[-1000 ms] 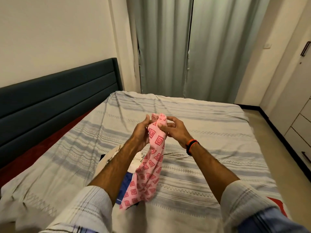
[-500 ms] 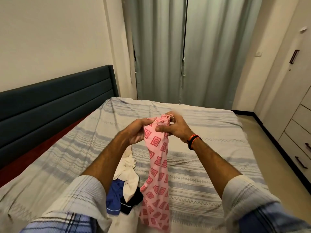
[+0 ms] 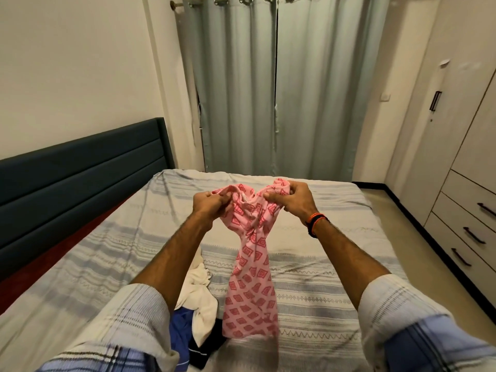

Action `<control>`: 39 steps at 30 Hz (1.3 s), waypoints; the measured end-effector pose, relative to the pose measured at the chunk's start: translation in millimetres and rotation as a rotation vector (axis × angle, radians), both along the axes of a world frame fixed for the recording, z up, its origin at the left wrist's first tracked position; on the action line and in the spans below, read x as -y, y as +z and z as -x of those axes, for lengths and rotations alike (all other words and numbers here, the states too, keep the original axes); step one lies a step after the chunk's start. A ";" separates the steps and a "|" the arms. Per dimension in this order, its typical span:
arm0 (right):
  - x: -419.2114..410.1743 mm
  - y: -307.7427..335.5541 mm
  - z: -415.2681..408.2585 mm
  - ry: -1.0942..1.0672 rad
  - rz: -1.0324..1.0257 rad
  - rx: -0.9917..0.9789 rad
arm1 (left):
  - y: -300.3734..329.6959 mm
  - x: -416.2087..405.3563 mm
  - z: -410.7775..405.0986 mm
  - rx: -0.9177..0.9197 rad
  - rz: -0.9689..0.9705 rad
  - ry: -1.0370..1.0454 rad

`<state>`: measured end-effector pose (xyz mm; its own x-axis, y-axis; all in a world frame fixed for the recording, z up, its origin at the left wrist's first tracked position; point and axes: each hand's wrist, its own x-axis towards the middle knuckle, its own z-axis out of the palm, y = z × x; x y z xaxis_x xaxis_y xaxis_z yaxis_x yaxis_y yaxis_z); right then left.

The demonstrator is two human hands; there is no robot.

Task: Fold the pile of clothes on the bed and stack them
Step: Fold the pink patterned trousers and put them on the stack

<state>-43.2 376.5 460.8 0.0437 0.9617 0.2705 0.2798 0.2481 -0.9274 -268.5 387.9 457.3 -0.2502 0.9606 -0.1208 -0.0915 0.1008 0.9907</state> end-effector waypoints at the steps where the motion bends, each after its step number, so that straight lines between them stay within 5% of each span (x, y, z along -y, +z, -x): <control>1: -0.9 1.4 -0.3 -0.022 0.004 0.009 | -0.8 -4.3 3.8 -0.018 0.003 0.026; 9: 0.6 18.7 2.7 -0.276 -0.078 0.061 | 7.0 -14.0 21.9 -0.272 -0.072 0.159; 20: -1.1 53.9 -9.2 -0.326 -0.168 0.092 | 49.0 -10.8 32.9 -0.809 -0.236 0.330; 31: 1.1 66.9 -22.6 -0.132 -0.065 0.111 | 61.5 -9.8 33.9 -0.564 -0.352 0.151; 39: -2.7 47.8 -47.9 -0.107 0.037 -0.025 | 54.2 11.2 50.2 -0.414 -0.264 -0.282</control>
<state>4.7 379.2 508.6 0.1527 0.9605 0.2325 0.2793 0.1837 -0.9424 -318.7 376.6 511.5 0.0455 0.9815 0.1862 0.3044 -0.1912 0.9332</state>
